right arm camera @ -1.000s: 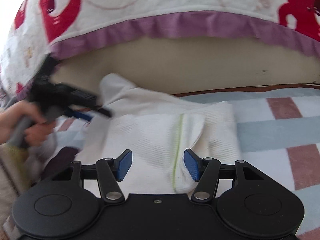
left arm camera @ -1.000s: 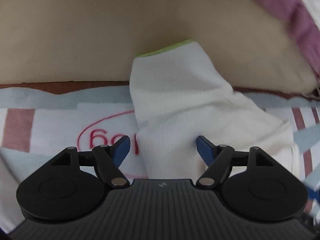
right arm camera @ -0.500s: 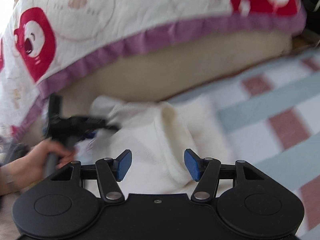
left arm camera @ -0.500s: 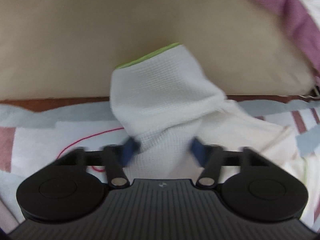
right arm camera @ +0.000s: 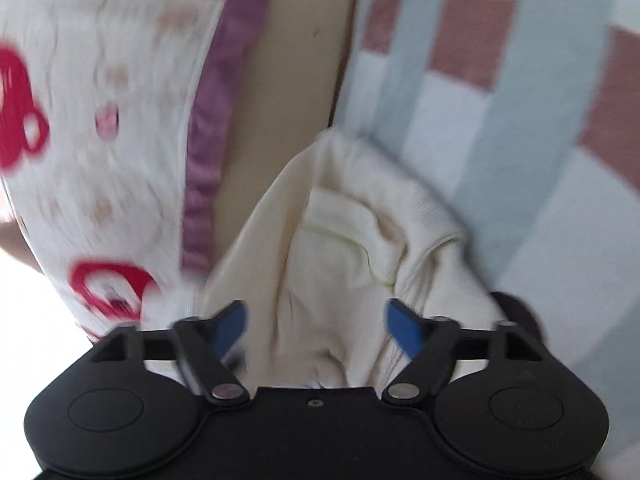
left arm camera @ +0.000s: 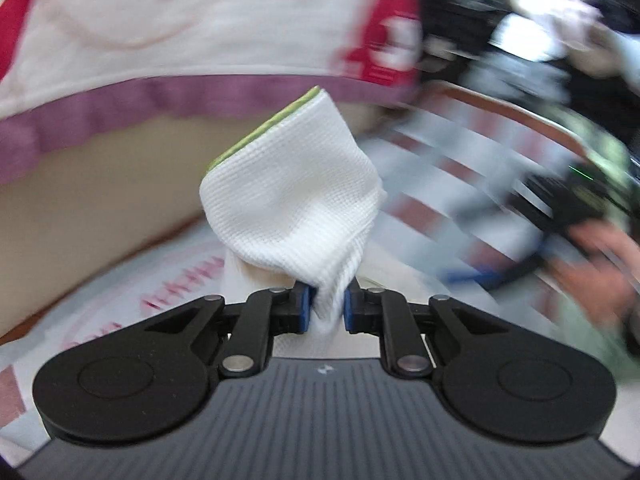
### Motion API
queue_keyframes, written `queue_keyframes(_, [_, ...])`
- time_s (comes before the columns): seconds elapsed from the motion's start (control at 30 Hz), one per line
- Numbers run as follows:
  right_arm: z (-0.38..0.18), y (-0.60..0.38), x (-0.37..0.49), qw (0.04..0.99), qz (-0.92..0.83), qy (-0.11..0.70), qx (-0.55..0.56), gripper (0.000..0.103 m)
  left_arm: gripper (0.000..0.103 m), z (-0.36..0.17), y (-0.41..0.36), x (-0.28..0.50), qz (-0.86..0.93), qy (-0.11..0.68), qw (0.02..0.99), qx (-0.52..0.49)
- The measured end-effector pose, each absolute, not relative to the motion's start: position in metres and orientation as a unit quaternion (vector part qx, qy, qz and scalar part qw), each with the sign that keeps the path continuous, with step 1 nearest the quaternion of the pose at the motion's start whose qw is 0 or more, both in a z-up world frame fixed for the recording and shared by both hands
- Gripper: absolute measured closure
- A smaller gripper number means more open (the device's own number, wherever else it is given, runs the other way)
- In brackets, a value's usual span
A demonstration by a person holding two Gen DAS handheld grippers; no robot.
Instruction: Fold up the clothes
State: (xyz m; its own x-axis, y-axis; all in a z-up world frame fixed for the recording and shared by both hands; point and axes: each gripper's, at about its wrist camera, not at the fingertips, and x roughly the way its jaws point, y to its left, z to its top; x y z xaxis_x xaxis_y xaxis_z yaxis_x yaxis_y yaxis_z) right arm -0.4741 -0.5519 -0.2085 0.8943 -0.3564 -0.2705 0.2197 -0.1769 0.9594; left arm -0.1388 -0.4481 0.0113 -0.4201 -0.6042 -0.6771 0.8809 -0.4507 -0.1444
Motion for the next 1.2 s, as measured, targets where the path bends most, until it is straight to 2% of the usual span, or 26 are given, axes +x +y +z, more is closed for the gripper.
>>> queue_keyframes(0.13, [-0.214,-0.55,-0.503,0.624,-0.201,-0.069,0.752,0.009,0.091,0.021,-0.399,-0.177,-0.841,0.242,0.337,0.347])
queue_keyframes(0.3, [-0.22,-0.542,-0.513,0.623,-0.223,-0.04,0.749,0.009,0.087,-0.02,-0.381,-0.221,-0.815,0.297,0.155,0.472])
queue_keyframes(0.33, [-0.222,-0.541,-0.513,0.625,-0.228,-0.026,0.746,0.009,0.087,-0.023,-0.379,-0.224,-0.811,0.294,0.151,0.483])
queue_keyframes(0.4, [-0.227,-0.54,-0.507,0.632,-0.236,0.003,0.738,0.009,0.083,-0.023,-0.379,-0.226,-0.806,0.294,0.16,0.488])
queue_keyframes(0.47, [-0.228,-0.537,-0.499,0.64,-0.244,0.03,0.728,0.009,0.059,-0.016,-0.381,-0.218,-0.801,0.301,0.208,0.473])
queue_keyframes(0.53, [-0.226,-0.528,-0.492,0.655,-0.231,0.048,0.718,0.01,0.054,-0.007,-0.387,-0.202,-0.792,0.31,0.266,0.453])
queue_keyframes(0.63, [-0.211,-0.506,-0.481,0.696,-0.194,0.092,0.686,0.011,0.038,-0.005,-0.407,-0.17,-0.75,0.362,0.359,0.421])
queue_keyframes(0.67, [-0.205,-0.497,-0.477,0.711,-0.184,0.115,0.668,0.011,0.038,-0.009,-0.417,-0.158,-0.728,0.4,0.38,0.407])
queue_keyframes(0.8, [-0.189,-0.465,-0.457,0.75,-0.176,0.221,0.598,0.011,0.041,-0.053,-0.443,-0.106,-0.582,0.631,0.413,0.304])
queue_keyframes(0.87, [-0.188,-0.454,-0.446,0.755,-0.187,0.26,0.572,0.011,0.041,-0.056,-0.445,-0.099,-0.561,0.663,0.419,0.264])
queue_keyframes(0.97, [-0.193,-0.448,-0.422,0.767,-0.215,0.289,0.532,0.012,0.038,-0.044,-0.449,-0.111,-0.585,0.609,0.453,0.285])
queue_keyframes(1.0, [-0.19,-0.446,-0.413,0.777,-0.221,0.294,0.511,0.019,0.038,-0.042,-0.45,-0.11,-0.585,0.611,0.456,0.277])
queue_keyframes(1.03, [-0.186,-0.444,-0.405,0.787,-0.227,0.298,0.489,0.054,0.038,-0.043,-0.451,-0.107,-0.58,0.62,0.458,0.264])
queue_keyframes(1.07, [-0.181,-0.443,-0.398,0.793,-0.224,0.296,0.484,0.078,0.038,-0.045,-0.452,-0.104,-0.573,0.629,0.461,0.25])
queue_keyframes(1.2, [-0.151,-0.437,-0.39,0.792,-0.159,0.248,0.534,0.078,0.038,-0.052,-0.452,-0.098,-0.566,0.624,0.484,0.238])
